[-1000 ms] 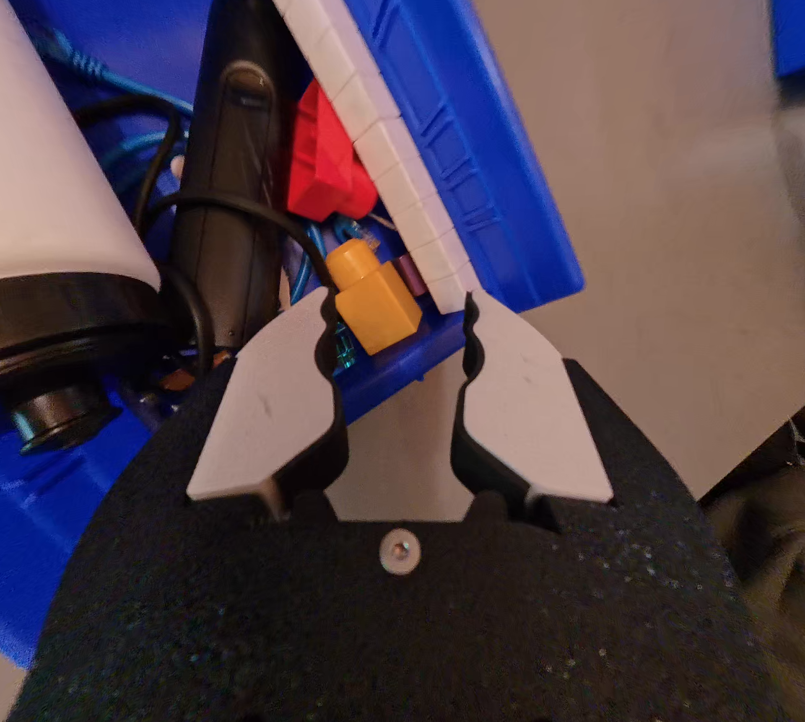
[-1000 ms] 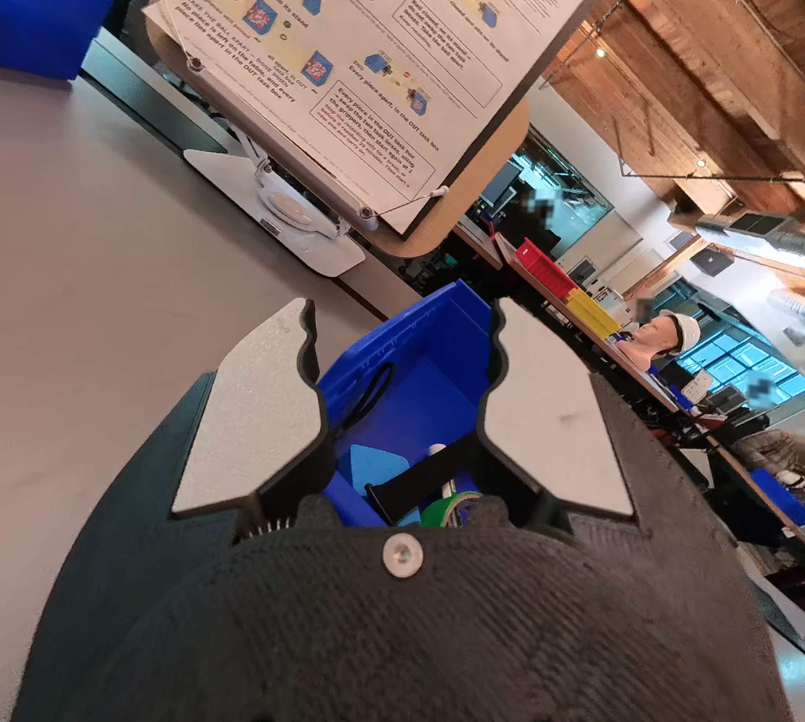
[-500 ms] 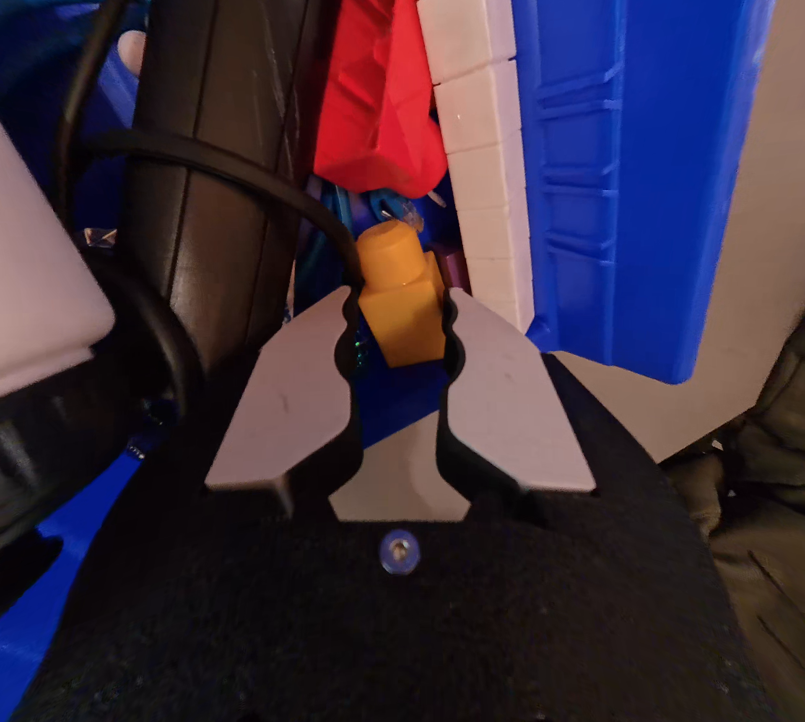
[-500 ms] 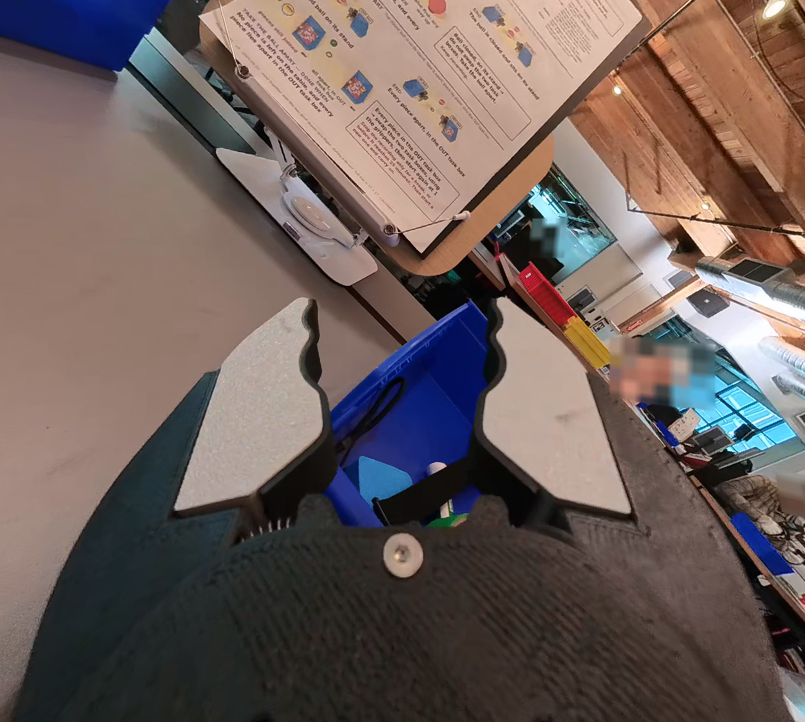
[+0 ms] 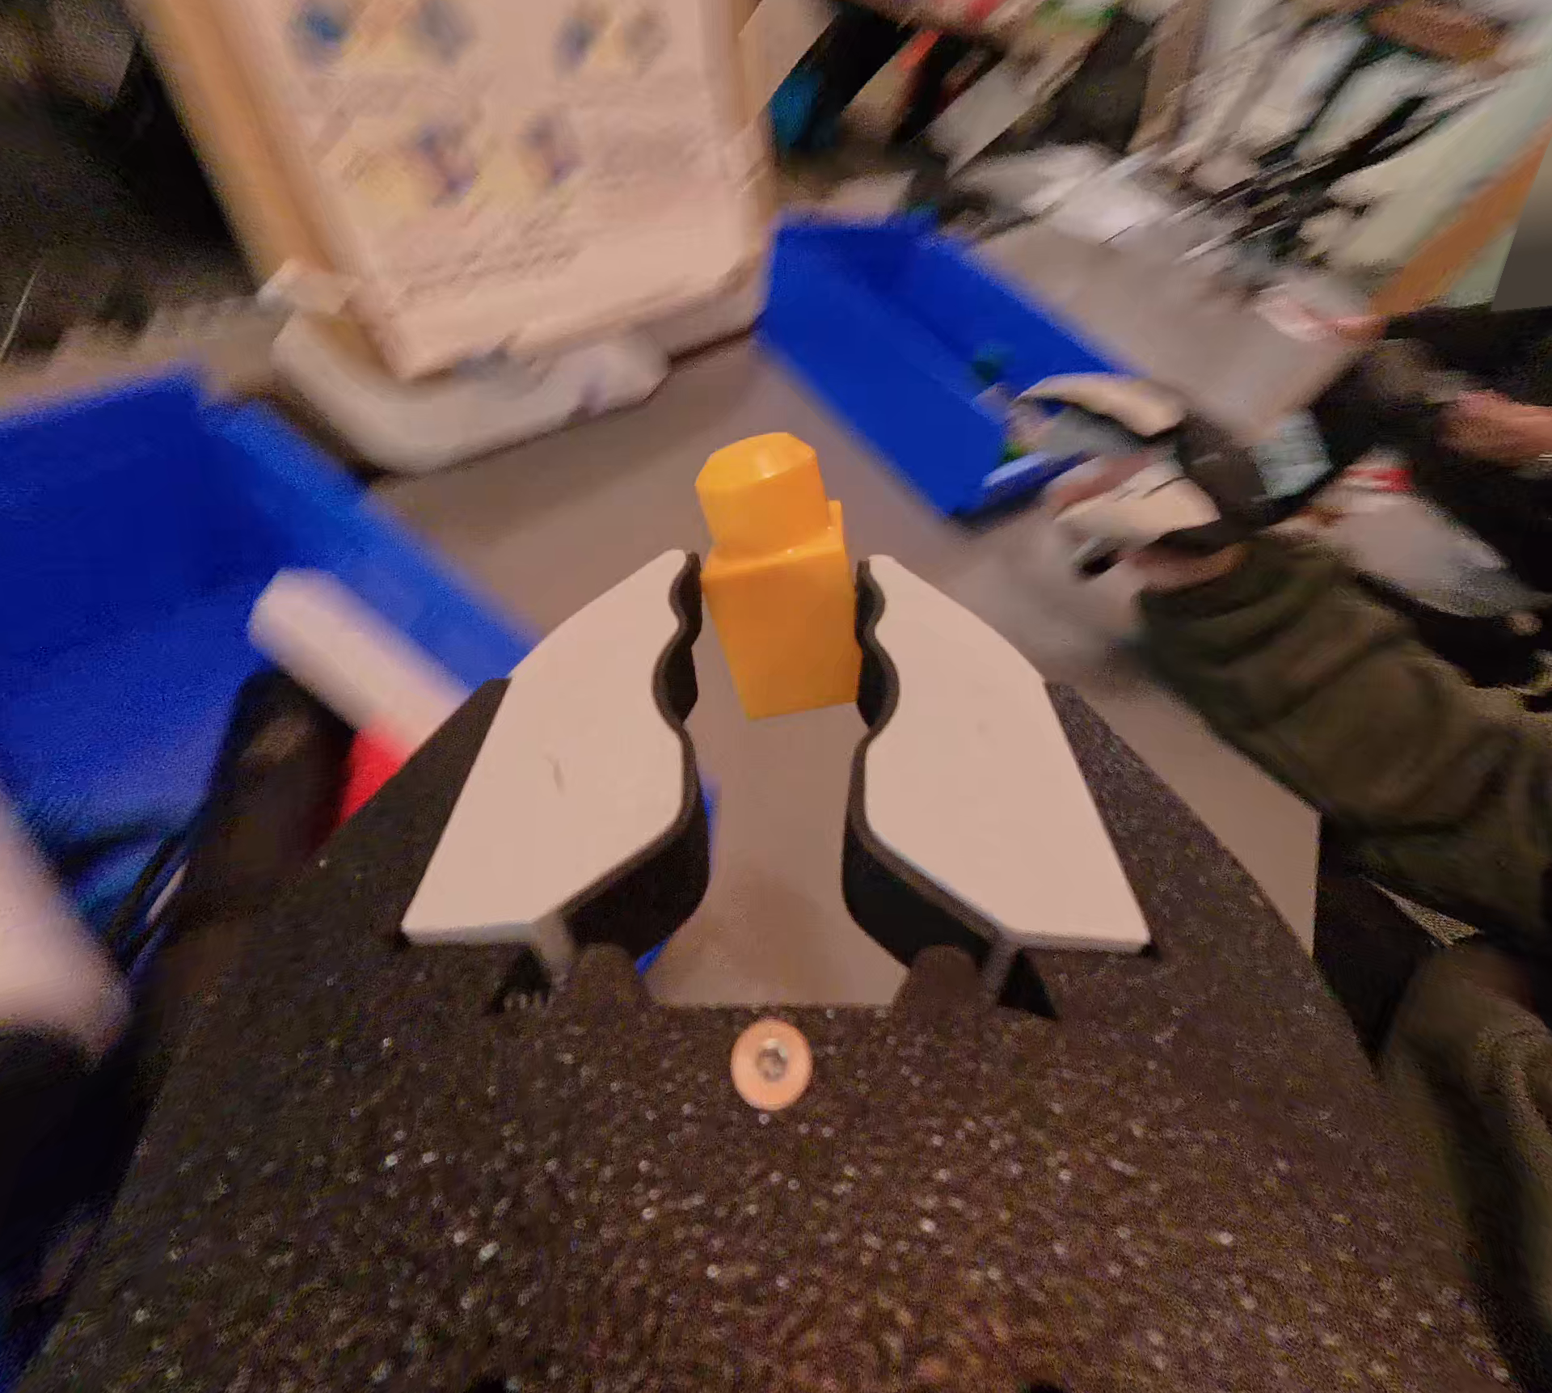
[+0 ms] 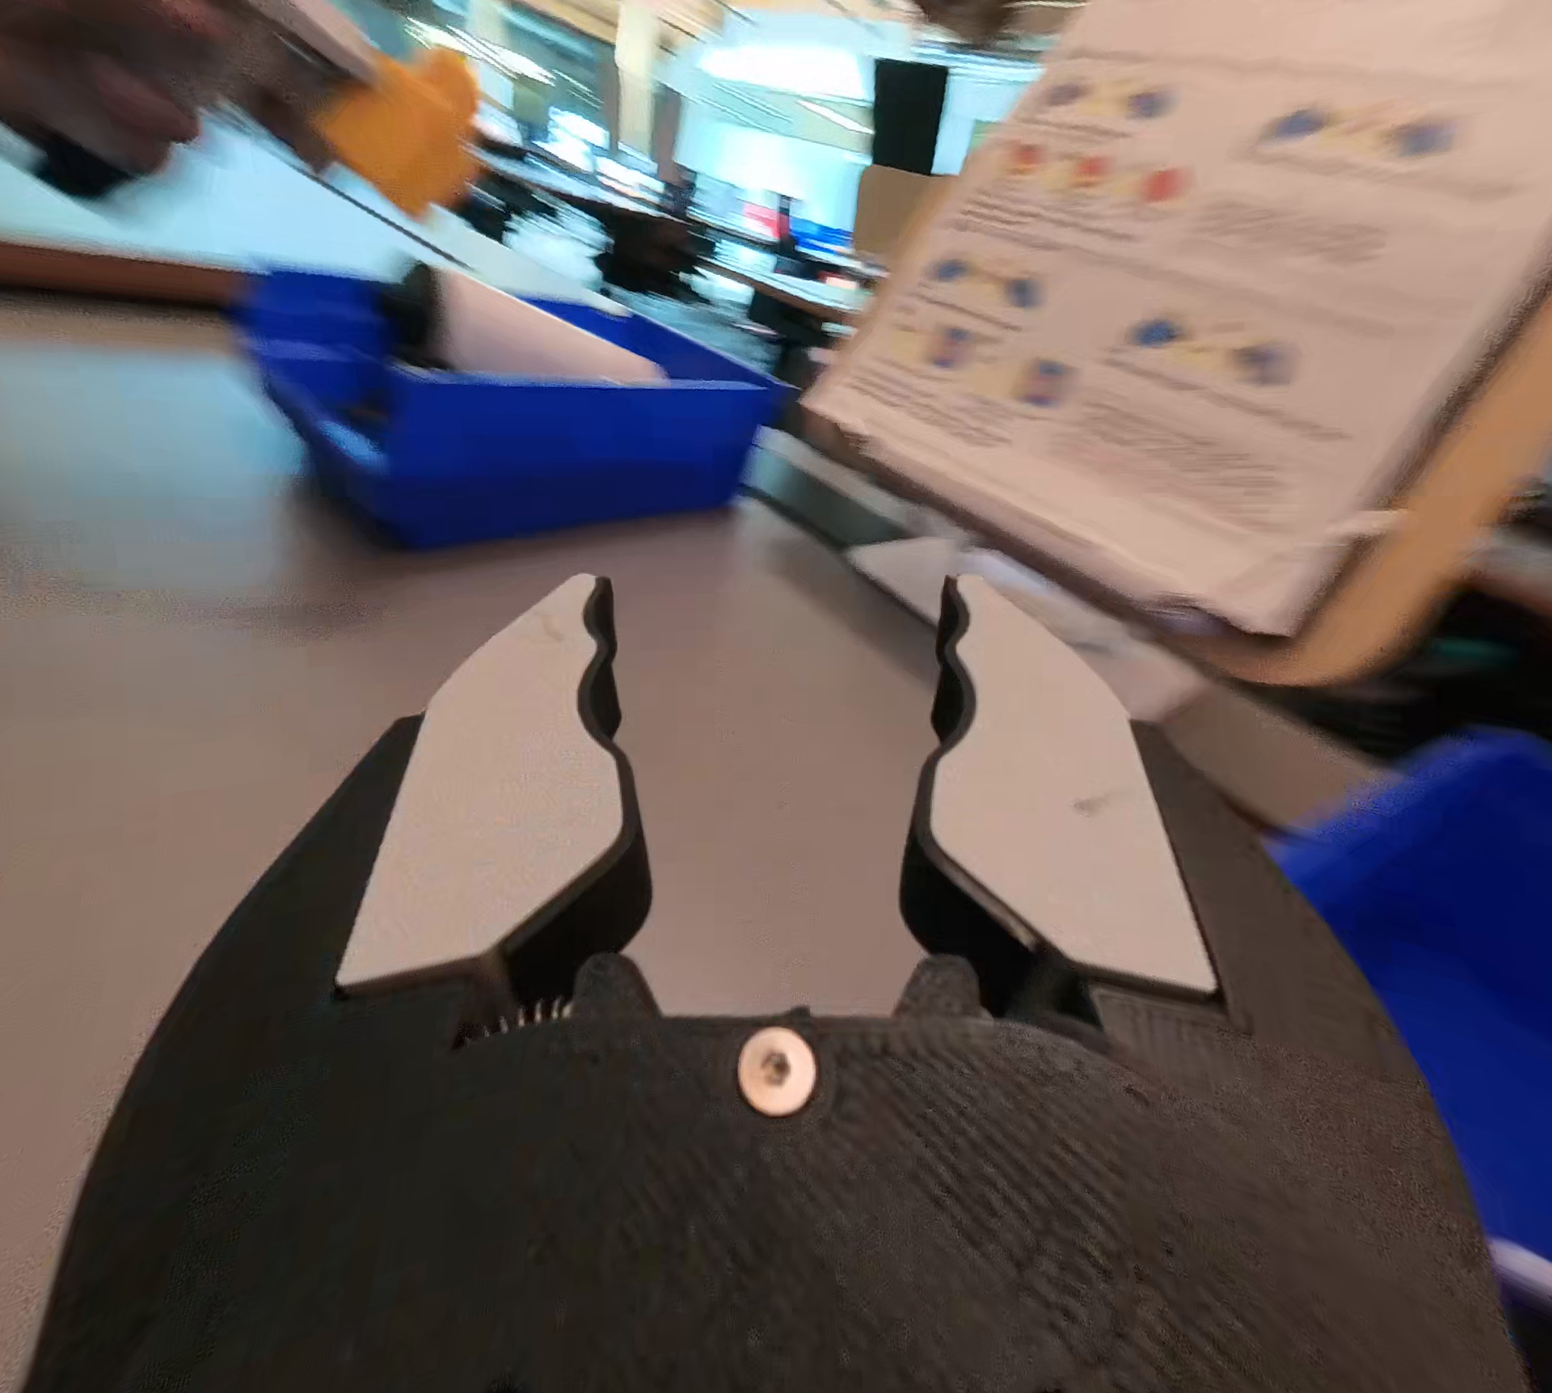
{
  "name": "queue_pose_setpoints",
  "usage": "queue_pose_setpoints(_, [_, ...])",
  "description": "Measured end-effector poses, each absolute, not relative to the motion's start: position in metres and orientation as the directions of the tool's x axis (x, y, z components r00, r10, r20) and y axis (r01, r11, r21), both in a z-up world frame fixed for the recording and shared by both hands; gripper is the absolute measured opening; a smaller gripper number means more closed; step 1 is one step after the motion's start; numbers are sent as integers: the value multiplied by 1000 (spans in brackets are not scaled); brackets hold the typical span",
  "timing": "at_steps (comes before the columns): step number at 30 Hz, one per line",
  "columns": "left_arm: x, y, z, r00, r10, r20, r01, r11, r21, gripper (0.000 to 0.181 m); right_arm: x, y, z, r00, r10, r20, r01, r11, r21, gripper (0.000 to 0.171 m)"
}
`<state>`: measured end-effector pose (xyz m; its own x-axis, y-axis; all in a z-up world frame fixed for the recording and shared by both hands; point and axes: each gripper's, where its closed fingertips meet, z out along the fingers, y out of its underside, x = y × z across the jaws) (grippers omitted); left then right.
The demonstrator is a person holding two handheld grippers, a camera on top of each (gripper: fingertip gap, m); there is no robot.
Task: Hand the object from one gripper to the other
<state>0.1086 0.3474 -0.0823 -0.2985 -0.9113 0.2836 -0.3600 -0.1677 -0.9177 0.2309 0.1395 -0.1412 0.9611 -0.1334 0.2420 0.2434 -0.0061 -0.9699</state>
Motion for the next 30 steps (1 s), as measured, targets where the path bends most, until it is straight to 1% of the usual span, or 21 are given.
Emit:
queue_pose_setpoints(2, [113,299,-68,-490,-847,205,-153,-148,-977,34,189,154,-136,995,98,18,11,73,-997,77])
queue_pose_setpoints(4, [117,252,-68,-645,-751,141,-5,-180,-984,34,155,163,-129,944,282,-170,-203,93,-975,74])
queue_pose_setpoints(5, [121,232,-71,-700,-704,121,39,-207,-978,34,144,167,-128,914,335,-227,-269,83,-960,71])
queue_pose_setpoints(7, [135,205,-82,-752,-653,90,82,-228,-970,34,132,174,-133,891,368,-267,-307,54,-950,69])
queue_pose_setpoints(11, [158,176,-103,-799,-597,66,95,-235,-967,34,141,179,-146,925,291,-245,-273,59,-960,66])
queue_pose_setpoints(15, [162,167,-127,-819,-571,55,84,-215,-973,34,157,173,-146,921,264,-288,-319,84,-944,52])
queue_pose_setpoints(17, [162,167,-134,-820,-569,64,76,-219,-973,34,154,172,-152,923,284,-260,-285,49,-957,38])
queue_pose_setpoints(20, [162,170,-140,-816,-573,76,55,-207,-977,34,155,173,-156,941,268,-206,-215,7,-976,37])
queue_pose_setpoints(22, [167,174,-144,-785,-604,135,11,-231,-973,34,163,174,-158,974,190,-125,-127,-2,-992,37])
queue_pose_setpoints(23, [171,179,-144,-746,-648,155,12,-244,-970,34,173,174,-159,993,105,-59,-58,-6,-998,37])
queue_pose_setpoints(24, [176,184,-144,-695,-700,163,29,-254,-967,40,186,173,-162,1000,-7,30,30,-28,-999,37])
queue_pose_setpoints(26, [184,190,-147,-602,-773,199,17,-262,-965,47,210,166,-164,942,-207,263,243,-117,-963,37])
queue_pose_setpoints(28, [191,187,-155,-537,-796,280,-61,-294,-954,56,220,160,-160,831,-304,466,426,-190,-884,37])
queue_pose_setpoints(30, [196,179,-158,-505,-777,375,-116,-369,-922,61,221,160,-161,731,-334,595,531,-269,-804,37])
